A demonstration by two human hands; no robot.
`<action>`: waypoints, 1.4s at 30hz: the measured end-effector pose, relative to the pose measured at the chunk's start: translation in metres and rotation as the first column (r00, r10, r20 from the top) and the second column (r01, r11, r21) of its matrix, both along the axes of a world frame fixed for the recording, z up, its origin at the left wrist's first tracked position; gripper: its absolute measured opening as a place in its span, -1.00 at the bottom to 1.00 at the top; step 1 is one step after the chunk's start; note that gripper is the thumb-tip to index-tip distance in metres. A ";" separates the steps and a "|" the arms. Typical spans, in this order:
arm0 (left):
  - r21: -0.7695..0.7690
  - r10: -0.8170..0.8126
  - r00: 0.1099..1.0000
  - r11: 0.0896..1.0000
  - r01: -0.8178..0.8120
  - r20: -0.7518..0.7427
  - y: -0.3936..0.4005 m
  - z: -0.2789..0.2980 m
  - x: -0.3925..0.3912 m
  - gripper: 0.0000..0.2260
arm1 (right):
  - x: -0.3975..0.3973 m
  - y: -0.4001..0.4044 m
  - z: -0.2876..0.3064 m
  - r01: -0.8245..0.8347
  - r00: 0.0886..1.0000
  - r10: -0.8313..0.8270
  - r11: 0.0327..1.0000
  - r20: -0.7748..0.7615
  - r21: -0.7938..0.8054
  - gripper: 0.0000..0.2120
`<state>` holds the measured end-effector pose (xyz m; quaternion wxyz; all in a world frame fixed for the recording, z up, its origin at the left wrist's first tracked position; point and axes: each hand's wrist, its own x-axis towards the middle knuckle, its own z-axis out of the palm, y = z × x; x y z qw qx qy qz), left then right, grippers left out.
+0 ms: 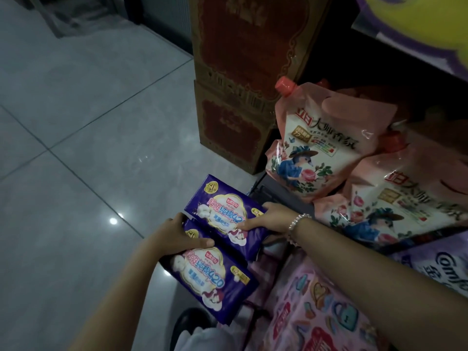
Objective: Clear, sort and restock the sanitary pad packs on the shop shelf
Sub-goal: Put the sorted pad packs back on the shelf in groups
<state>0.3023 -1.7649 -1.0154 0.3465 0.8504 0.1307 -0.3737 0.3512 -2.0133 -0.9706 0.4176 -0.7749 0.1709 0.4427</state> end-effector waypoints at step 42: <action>-0.473 0.485 0.731 0.845 -0.251 0.479 -0.062 0.351 -0.078 -0.08 | -0.146 -0.129 0.329 0.184 0.568 -0.519 0.837 0.639 0.516 -0.73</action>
